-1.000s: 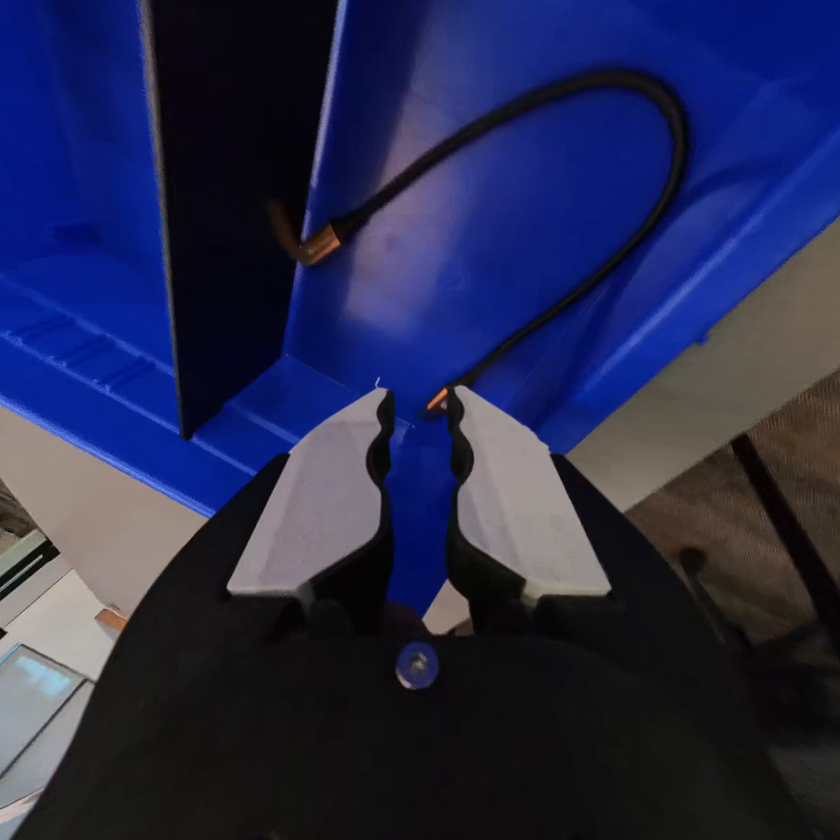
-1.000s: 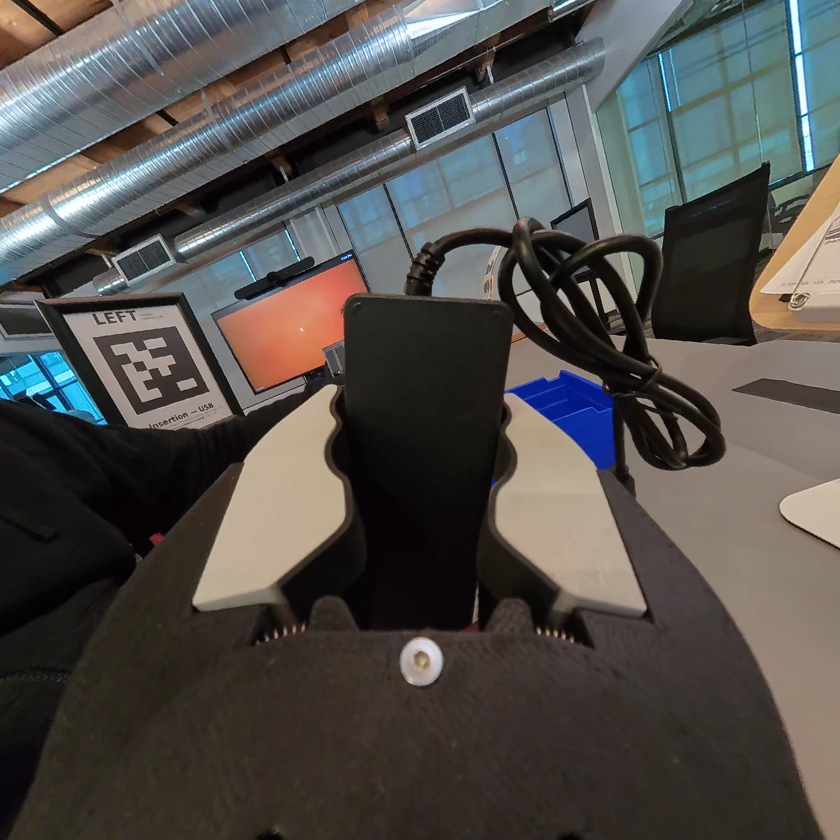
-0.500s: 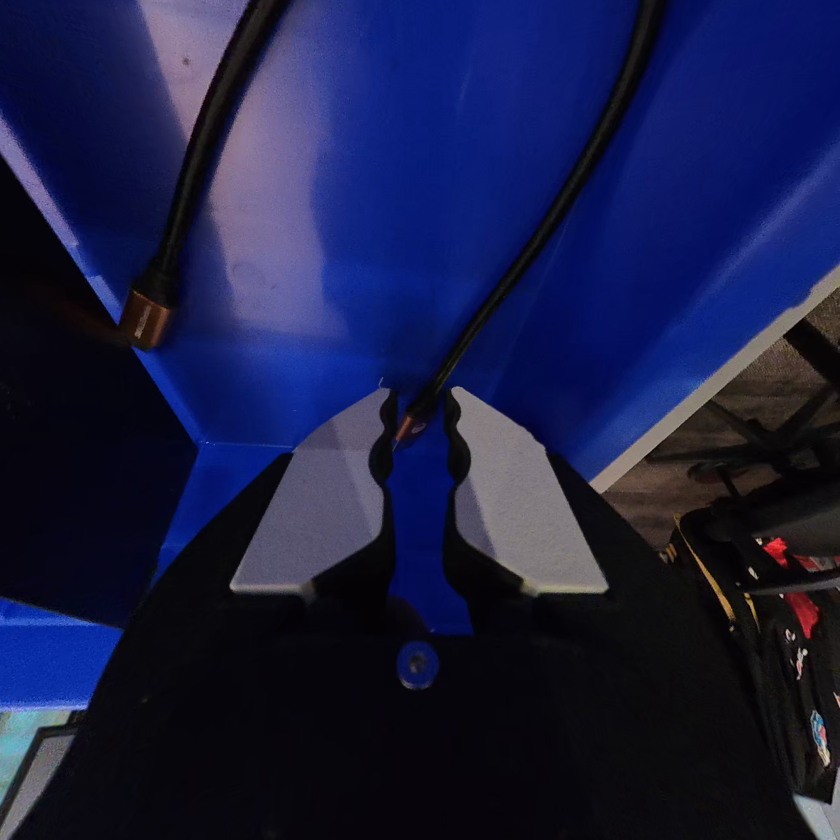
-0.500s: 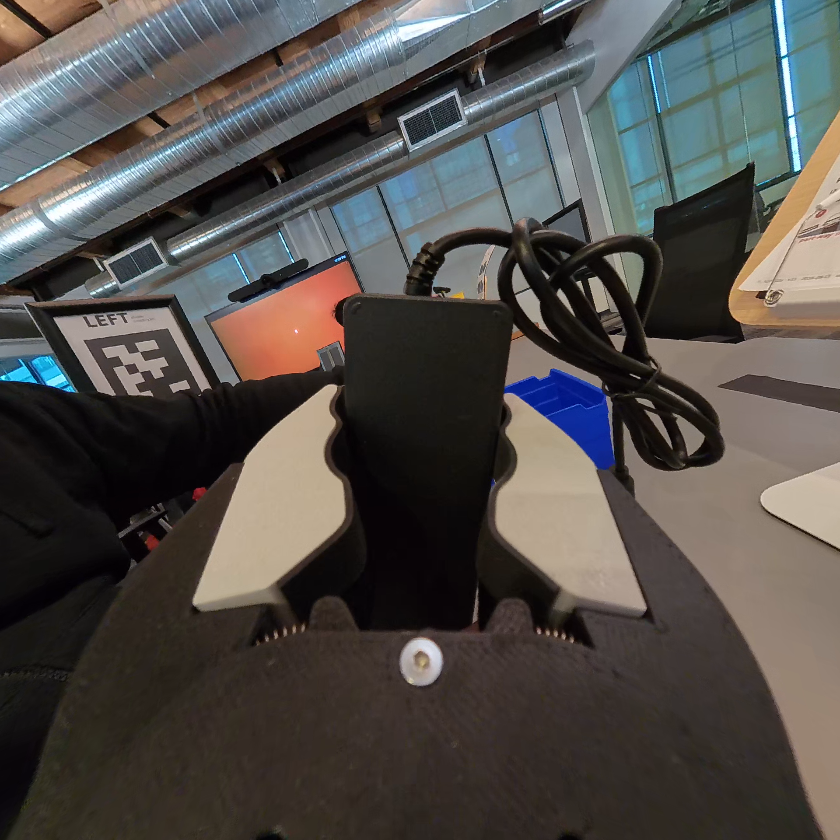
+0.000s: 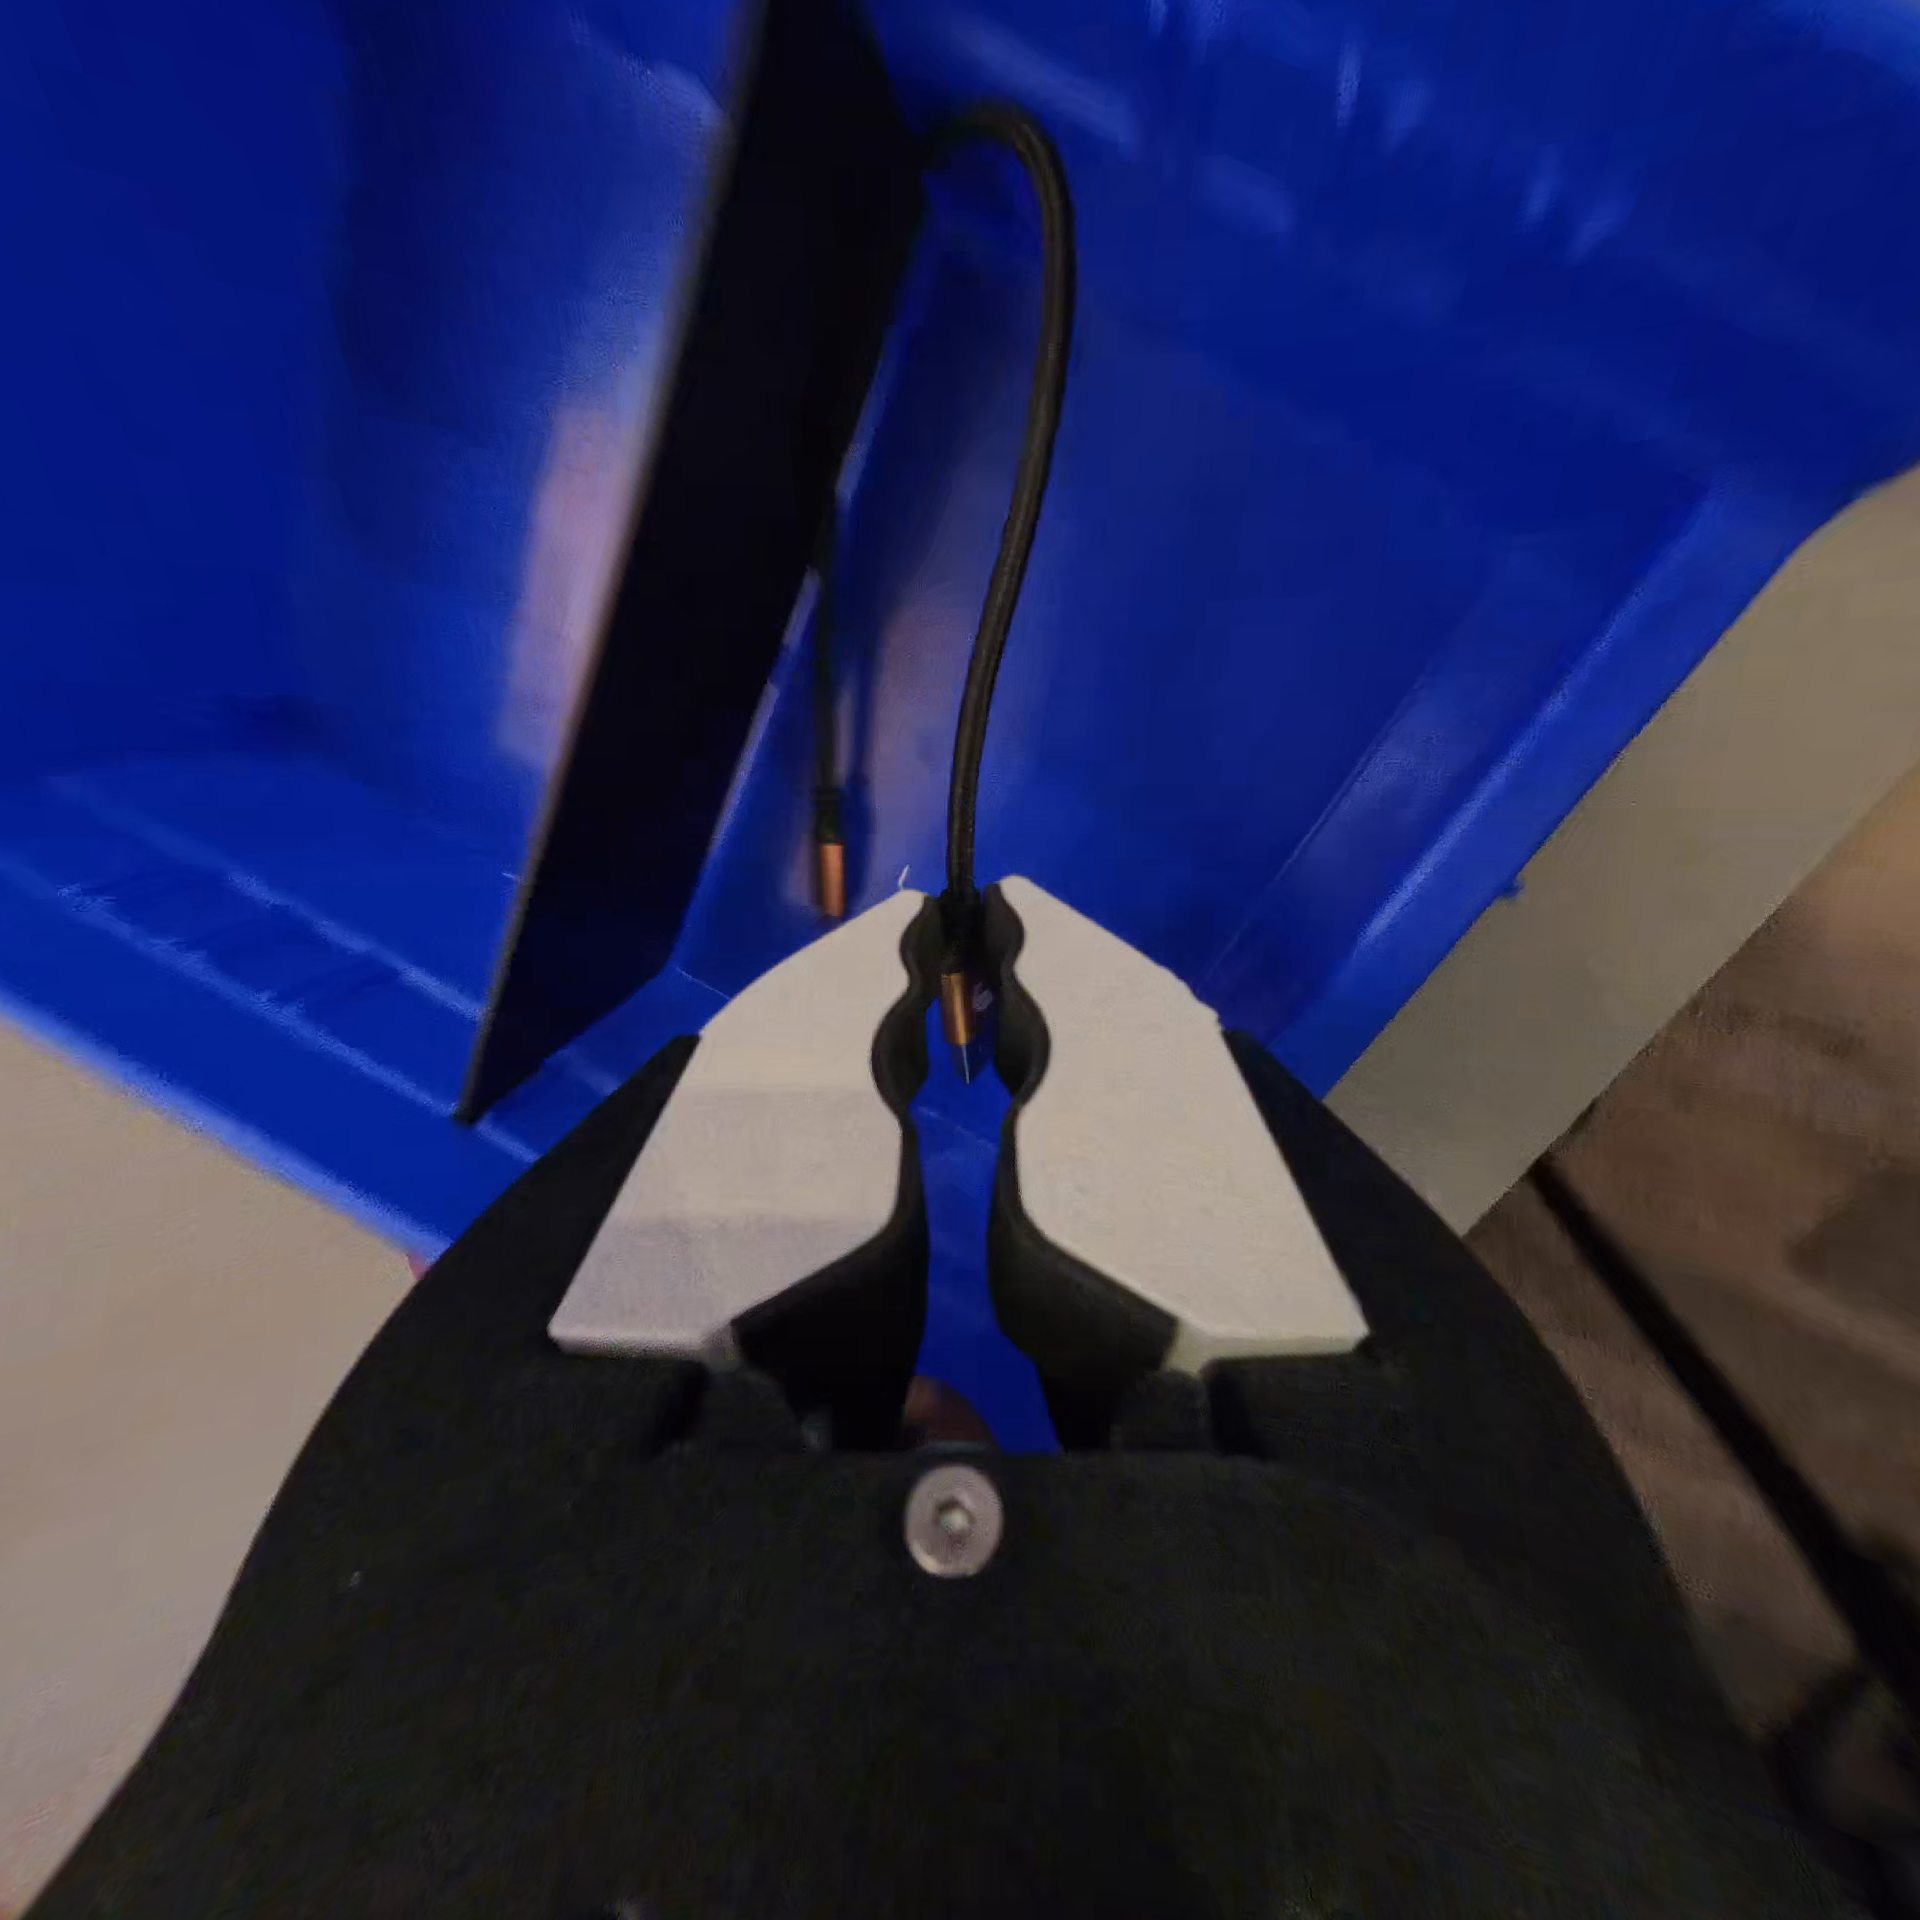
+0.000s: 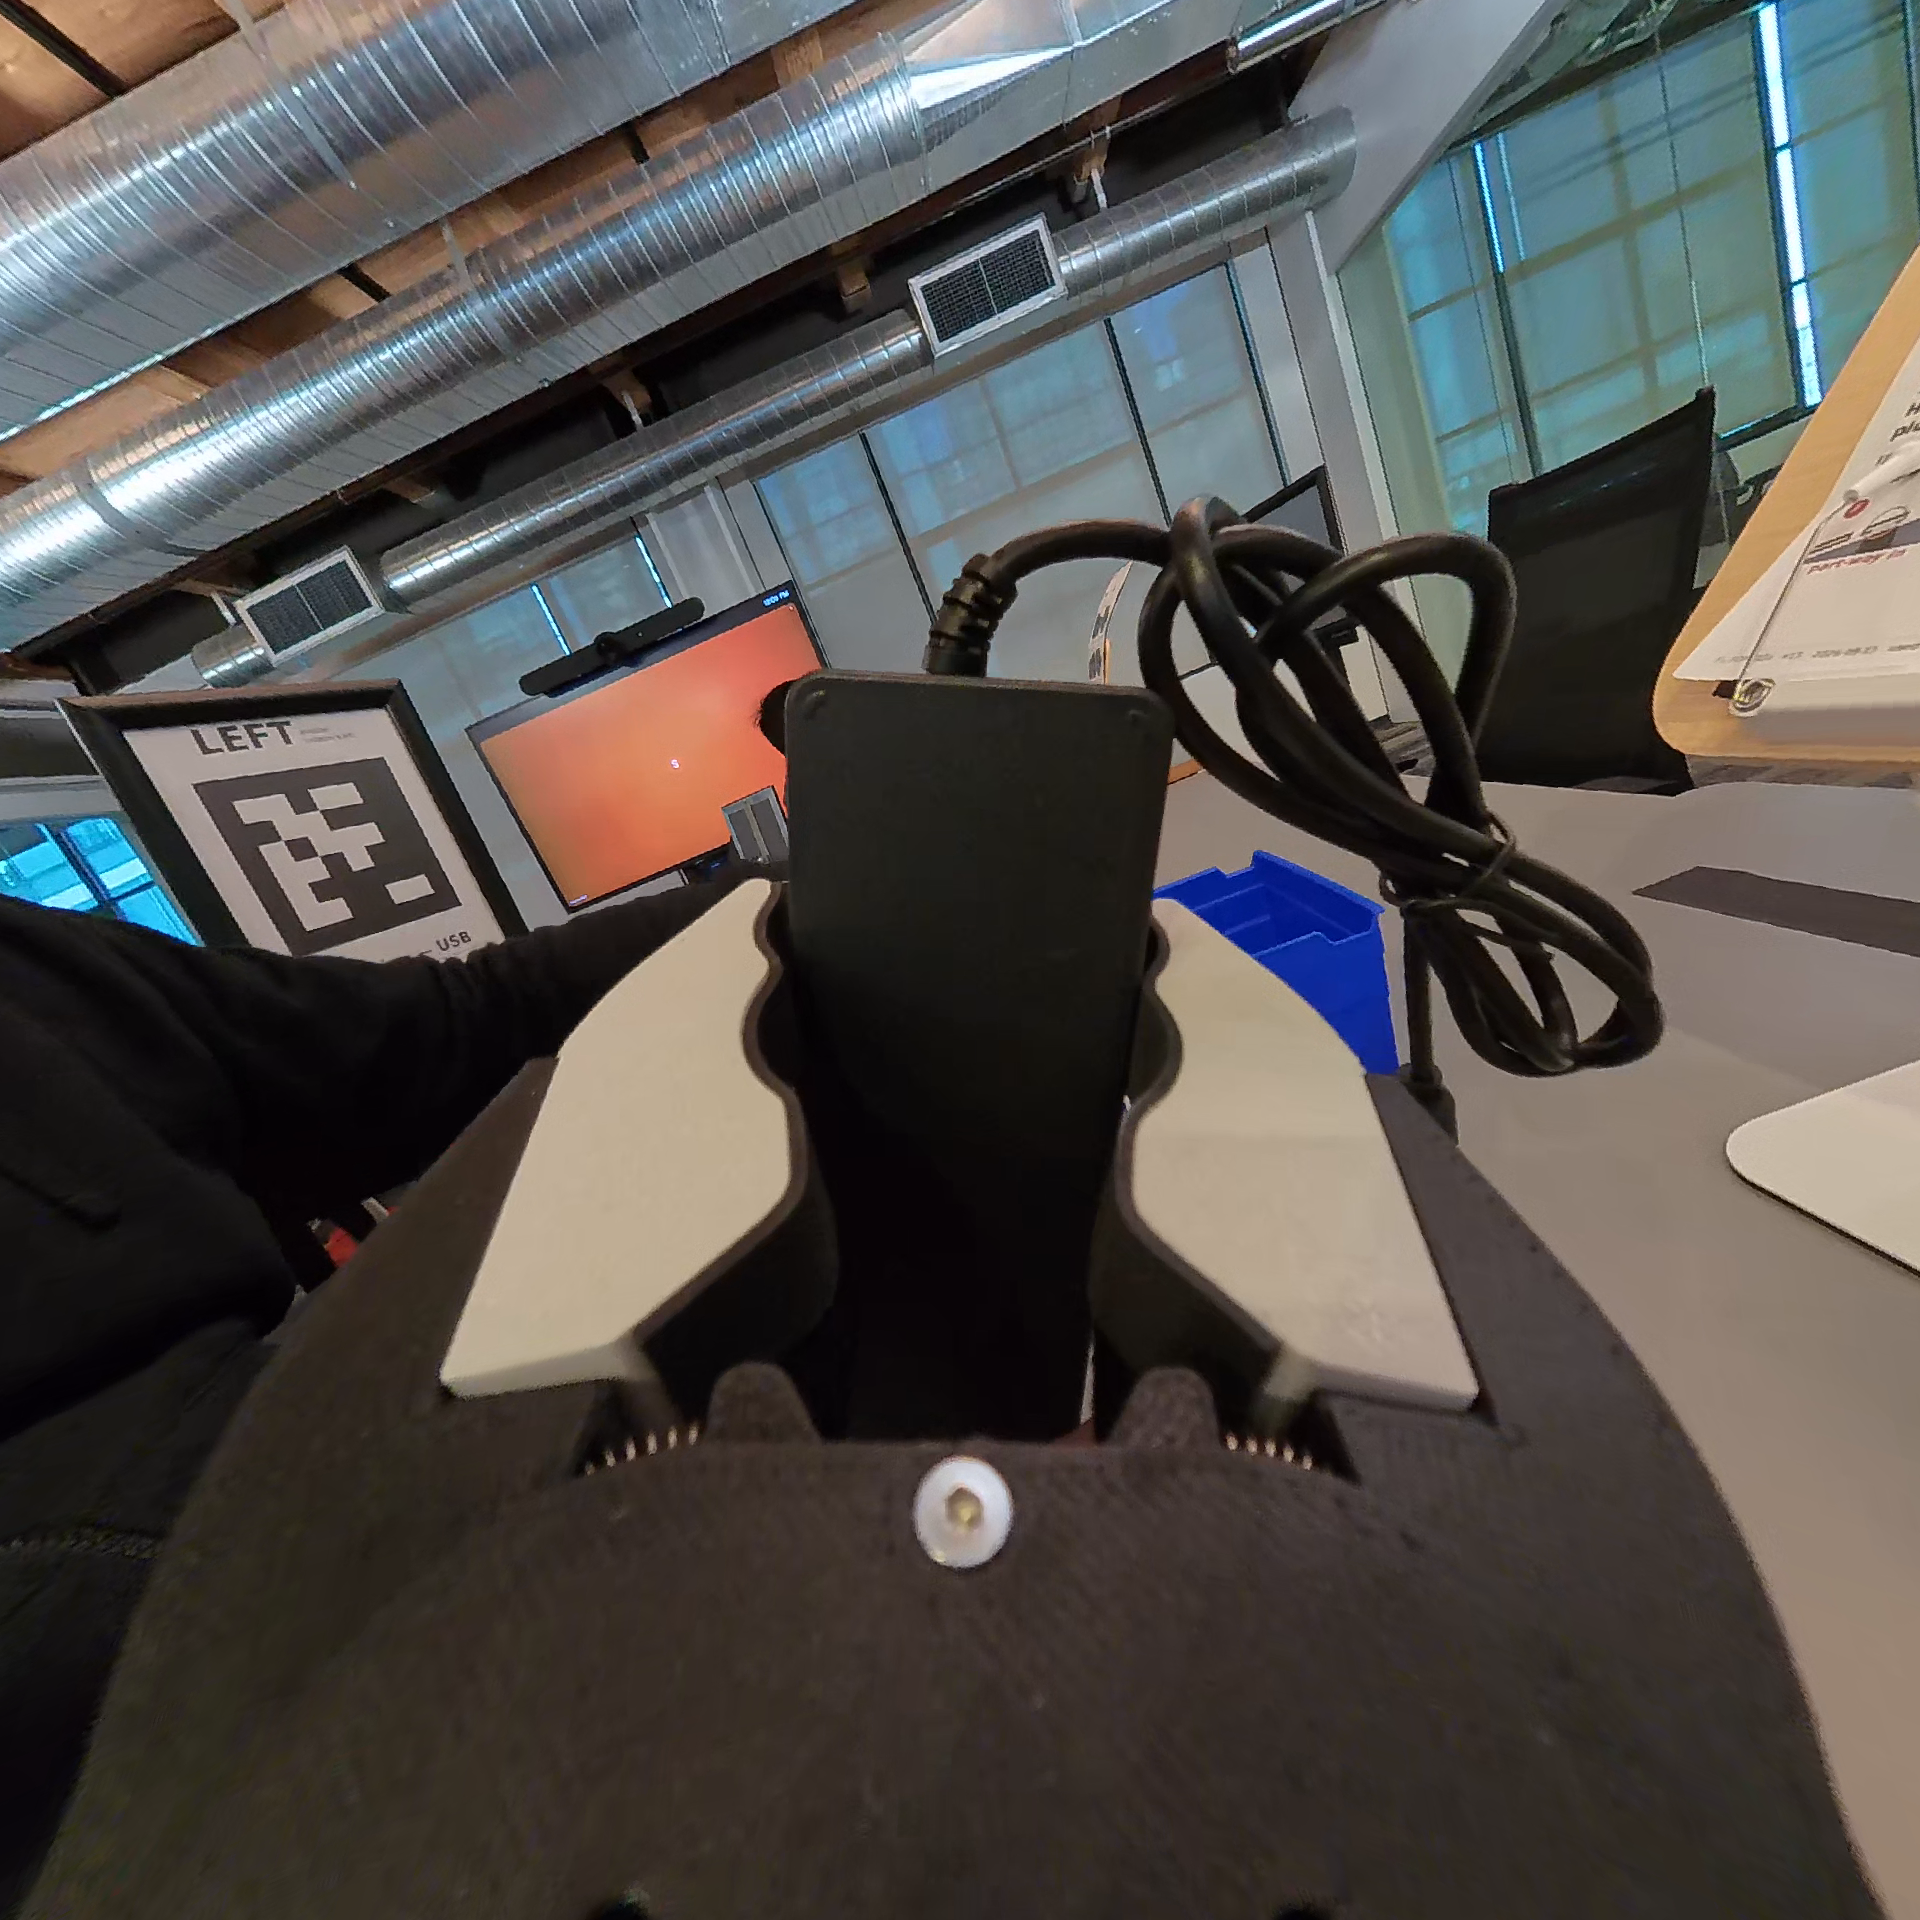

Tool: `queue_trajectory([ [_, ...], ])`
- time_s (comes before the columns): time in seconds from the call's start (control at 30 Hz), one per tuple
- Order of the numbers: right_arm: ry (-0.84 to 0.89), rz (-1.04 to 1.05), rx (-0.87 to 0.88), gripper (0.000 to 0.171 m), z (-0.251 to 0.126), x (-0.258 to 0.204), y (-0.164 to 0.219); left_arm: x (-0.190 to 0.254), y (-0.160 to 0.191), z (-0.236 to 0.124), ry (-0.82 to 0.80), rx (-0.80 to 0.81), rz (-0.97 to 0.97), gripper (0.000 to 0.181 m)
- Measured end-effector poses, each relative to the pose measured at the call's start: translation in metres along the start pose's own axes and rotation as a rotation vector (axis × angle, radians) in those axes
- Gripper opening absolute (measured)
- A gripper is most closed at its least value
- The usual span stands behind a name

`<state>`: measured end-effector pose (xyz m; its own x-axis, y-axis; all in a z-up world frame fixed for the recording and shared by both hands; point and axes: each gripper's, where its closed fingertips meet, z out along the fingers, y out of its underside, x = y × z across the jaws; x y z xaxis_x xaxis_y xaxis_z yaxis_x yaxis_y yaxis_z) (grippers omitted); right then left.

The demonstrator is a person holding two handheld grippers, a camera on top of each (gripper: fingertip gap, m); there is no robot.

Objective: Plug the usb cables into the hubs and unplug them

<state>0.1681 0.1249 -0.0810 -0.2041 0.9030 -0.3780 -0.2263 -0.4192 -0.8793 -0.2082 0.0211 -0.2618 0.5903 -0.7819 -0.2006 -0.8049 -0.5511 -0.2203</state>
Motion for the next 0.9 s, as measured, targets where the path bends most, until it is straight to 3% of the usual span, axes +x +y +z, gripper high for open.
queue_trajectory([
  [0.23,-0.002,-0.006,-0.006,0.061,0.003,-0.003,0.001,-0.014,-0.079,-0.095,-0.096,0.653,-0.296,0.007],
  [0.43,0.002,-0.020,0.001,0.060,0.003,-0.007,-0.002,0.012,-0.146,-0.126,-0.041,0.849,-0.359,0.007],
  [0.57,0.015,-0.035,0.024,0.061,-0.001,-0.006,-0.009,0.039,-0.202,-0.119,0.023,0.896,-0.379,0.007],
  [0.67,0.031,-0.051,0.041,0.060,-0.005,-0.005,-0.015,0.053,-0.241,-0.098,0.081,0.932,-0.509,0.007],
  [0.9,0.083,-0.068,0.080,0.060,-0.021,0.004,-0.026,0.086,-0.282,-0.002,0.159,0.823,-0.697,0.007],
])
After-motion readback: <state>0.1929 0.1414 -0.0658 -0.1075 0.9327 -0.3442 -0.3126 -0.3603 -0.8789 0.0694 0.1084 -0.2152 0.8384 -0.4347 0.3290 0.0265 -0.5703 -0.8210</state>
